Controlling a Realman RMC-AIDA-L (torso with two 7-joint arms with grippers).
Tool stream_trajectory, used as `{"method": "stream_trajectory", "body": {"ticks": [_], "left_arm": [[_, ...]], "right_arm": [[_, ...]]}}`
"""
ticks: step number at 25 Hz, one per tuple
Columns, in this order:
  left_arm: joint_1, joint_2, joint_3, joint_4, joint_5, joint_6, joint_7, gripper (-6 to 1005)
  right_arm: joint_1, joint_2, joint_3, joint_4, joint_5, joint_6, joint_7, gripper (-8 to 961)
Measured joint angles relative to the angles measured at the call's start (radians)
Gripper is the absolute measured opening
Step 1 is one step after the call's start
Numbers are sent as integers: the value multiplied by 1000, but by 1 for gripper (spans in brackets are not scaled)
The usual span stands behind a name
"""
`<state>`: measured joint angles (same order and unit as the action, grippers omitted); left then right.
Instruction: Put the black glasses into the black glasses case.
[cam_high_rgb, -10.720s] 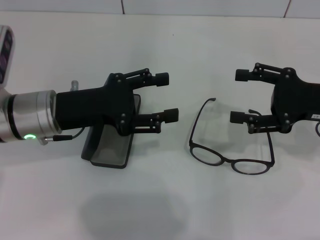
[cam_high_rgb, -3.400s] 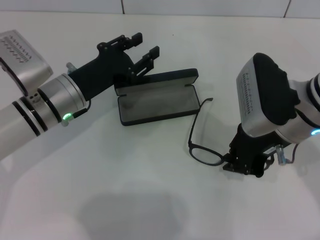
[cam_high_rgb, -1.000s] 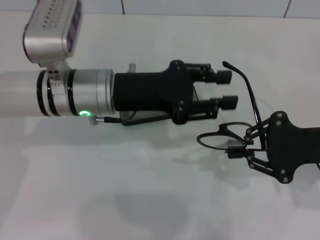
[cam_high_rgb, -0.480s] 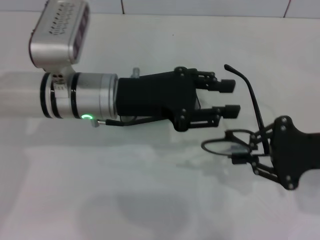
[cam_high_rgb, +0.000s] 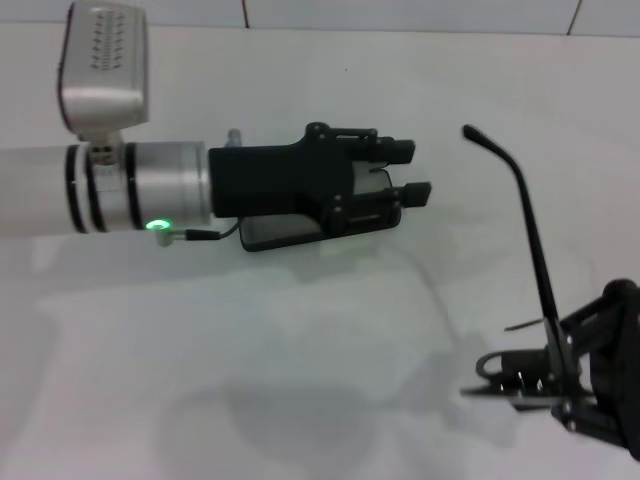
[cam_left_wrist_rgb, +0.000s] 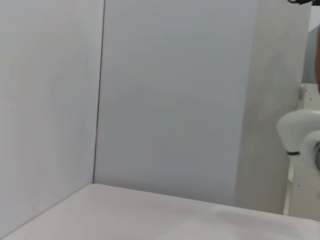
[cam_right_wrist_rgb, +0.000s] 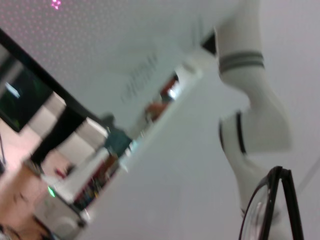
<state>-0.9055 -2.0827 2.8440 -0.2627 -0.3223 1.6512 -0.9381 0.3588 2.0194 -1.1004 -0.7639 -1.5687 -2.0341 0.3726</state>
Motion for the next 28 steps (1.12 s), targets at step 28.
{"method": "stream_trajectory", "body": {"ticks": [28], "left_arm": [[2, -5, 0, 187, -96, 30, 237, 515]], "right_arm": [[197, -4, -27, 337, 54, 256, 165, 104]]}}
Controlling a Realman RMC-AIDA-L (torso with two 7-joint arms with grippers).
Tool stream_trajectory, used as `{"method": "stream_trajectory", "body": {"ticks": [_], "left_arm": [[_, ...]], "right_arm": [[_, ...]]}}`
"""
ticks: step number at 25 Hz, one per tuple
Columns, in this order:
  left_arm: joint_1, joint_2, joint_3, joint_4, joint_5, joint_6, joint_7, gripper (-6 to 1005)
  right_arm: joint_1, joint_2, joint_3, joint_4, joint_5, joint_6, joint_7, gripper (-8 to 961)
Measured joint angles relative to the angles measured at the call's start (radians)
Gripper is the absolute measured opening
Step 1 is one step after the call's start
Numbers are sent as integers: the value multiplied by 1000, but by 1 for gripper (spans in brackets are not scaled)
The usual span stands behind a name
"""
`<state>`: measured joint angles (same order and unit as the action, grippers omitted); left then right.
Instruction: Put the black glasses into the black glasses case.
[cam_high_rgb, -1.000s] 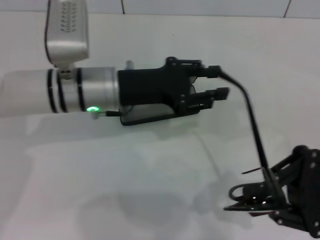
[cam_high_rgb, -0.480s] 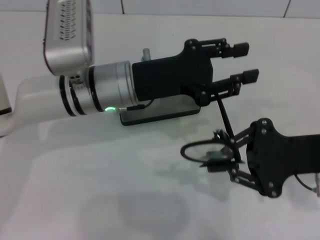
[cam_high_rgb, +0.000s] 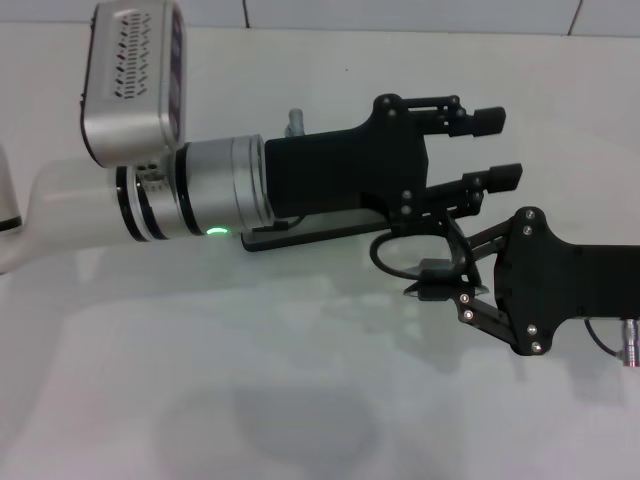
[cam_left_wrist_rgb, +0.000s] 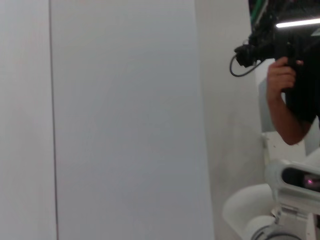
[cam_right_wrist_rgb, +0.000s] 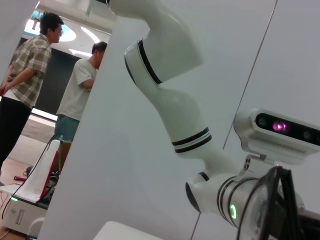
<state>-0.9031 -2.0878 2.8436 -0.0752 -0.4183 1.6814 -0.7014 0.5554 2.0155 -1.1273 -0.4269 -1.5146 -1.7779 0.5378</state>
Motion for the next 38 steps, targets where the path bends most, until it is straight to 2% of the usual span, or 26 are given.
{"method": "stream_trajectory", "body": {"ticks": [10, 13, 18, 20, 24, 30, 33, 38], "left_arm": [[-2, 1, -1, -25, -3, -6, 1, 516], [23, 2, -2, -68, -110, -12, -1, 516], [93, 3, -1, -102, -309, -58, -9, 516], [114, 4, -1, -105, -350, -69, -9, 516], [135, 10, -2, -108, -372, -75, -12, 516], [139, 9, -3, -111, -379, -86, -12, 516], [136, 6, -3, -112, -380, -94, -12, 516], [136, 5, -2, -112, -410, -94, -12, 516]], "right_arm": [[-2, -2, -8, -2, -8, 4, 4, 104], [-24, -4, -8, -35, -10, 40, 4, 104], [-71, 12, -55, -153, 6, 240, 6, 104], [-72, 12, -112, -188, 42, 333, 15, 105], [-77, 12, -301, -304, 132, 586, 32, 106], [-106, 12, -652, -517, 174, 1047, 46, 107], [-114, 12, -811, -581, 174, 1250, 44, 108], [-102, 12, -975, -603, 170, 1442, 39, 109]]}}
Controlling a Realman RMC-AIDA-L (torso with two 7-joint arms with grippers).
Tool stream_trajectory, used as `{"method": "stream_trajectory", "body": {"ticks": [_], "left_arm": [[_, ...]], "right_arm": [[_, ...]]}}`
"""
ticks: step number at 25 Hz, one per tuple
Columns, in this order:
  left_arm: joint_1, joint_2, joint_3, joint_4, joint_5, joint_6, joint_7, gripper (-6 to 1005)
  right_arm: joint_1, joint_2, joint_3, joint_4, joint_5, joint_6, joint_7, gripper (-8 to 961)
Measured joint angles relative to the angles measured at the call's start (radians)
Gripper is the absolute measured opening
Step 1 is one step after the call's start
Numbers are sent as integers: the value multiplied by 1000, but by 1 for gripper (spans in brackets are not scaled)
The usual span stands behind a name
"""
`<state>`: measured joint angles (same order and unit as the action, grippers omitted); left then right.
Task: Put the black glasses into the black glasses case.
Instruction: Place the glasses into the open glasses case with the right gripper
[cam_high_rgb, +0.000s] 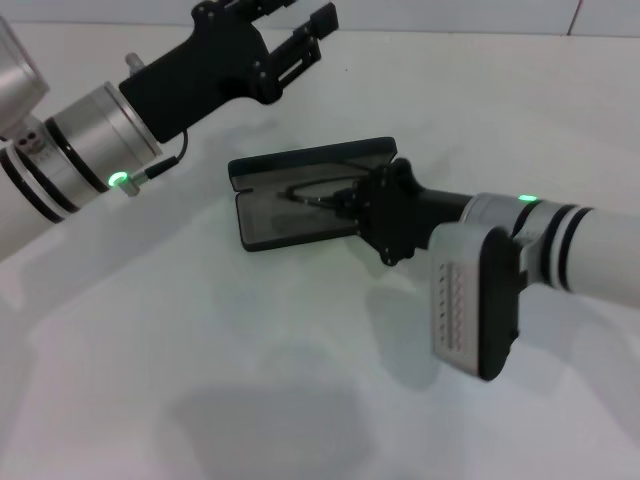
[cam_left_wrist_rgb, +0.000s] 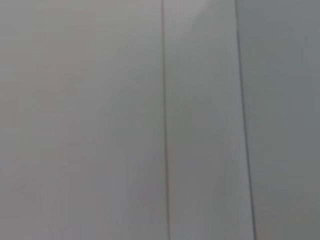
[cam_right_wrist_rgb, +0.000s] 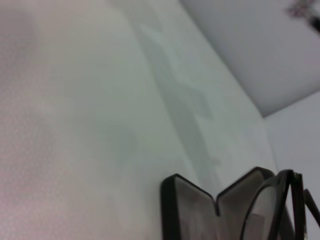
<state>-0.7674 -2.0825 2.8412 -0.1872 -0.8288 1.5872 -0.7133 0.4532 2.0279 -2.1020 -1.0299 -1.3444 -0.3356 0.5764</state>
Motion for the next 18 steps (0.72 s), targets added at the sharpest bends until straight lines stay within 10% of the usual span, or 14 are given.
{"method": "stream_trajectory", "body": {"ticks": [18], "left_arm": [[4, -2, 3, 4, -43, -1, -14, 517]], "right_arm": [[73, 0, -103, 30, 13, 147, 31, 113]]}}
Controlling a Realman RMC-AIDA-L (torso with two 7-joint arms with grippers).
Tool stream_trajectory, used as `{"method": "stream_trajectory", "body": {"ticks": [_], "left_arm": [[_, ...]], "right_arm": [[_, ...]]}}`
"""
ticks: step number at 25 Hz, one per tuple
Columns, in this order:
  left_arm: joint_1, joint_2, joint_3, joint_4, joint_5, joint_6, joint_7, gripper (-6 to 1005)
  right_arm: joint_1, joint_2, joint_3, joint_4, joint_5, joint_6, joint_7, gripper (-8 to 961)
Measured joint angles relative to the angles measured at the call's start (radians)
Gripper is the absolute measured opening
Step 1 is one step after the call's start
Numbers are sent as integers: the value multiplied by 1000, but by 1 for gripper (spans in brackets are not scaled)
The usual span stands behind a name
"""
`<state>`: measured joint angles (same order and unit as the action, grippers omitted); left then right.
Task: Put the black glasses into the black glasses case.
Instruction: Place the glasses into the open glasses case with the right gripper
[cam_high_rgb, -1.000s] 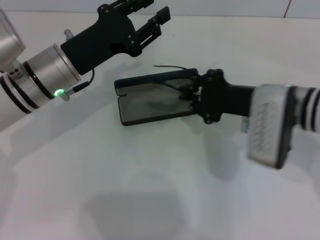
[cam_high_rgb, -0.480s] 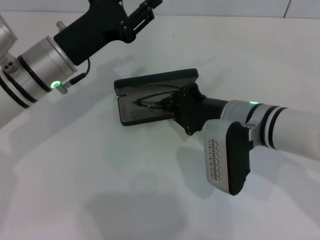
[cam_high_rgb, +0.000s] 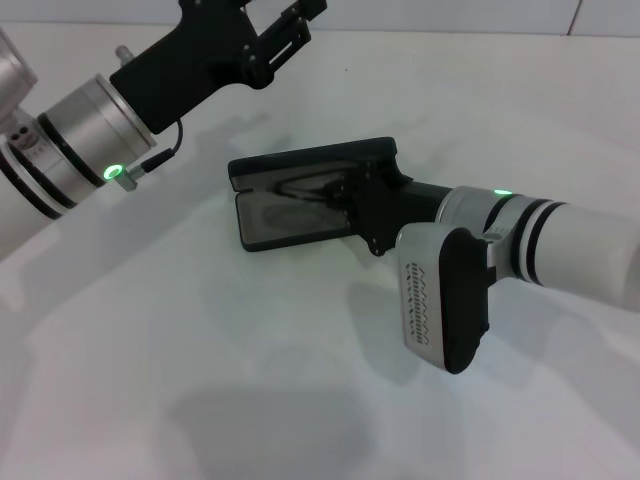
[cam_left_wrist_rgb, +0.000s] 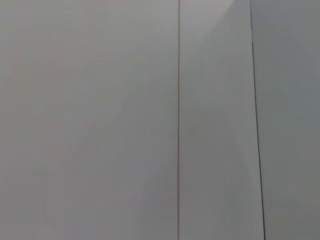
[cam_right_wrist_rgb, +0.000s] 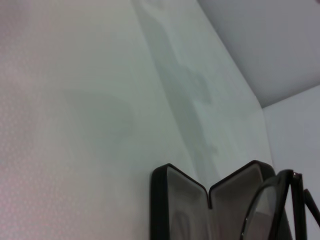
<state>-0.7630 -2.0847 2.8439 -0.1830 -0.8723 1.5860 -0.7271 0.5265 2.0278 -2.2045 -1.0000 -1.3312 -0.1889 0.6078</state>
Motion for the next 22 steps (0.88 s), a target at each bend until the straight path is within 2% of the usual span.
{"method": "stream_trajectory", "body": {"ticks": [8, 20, 22], "left_arm": [[12, -1, 0, 6, 4, 0, 0, 517], [21, -2, 0, 7, 4, 4, 0, 517], [23, -2, 0, 7, 4, 4, 0, 517]], "right_arm": [[28, 0, -66, 19, 1, 70, 6, 115], [37, 0, -80, 24, 2, 75, 16, 118], [38, 0, -80, 24, 3, 77, 21, 243]]}}
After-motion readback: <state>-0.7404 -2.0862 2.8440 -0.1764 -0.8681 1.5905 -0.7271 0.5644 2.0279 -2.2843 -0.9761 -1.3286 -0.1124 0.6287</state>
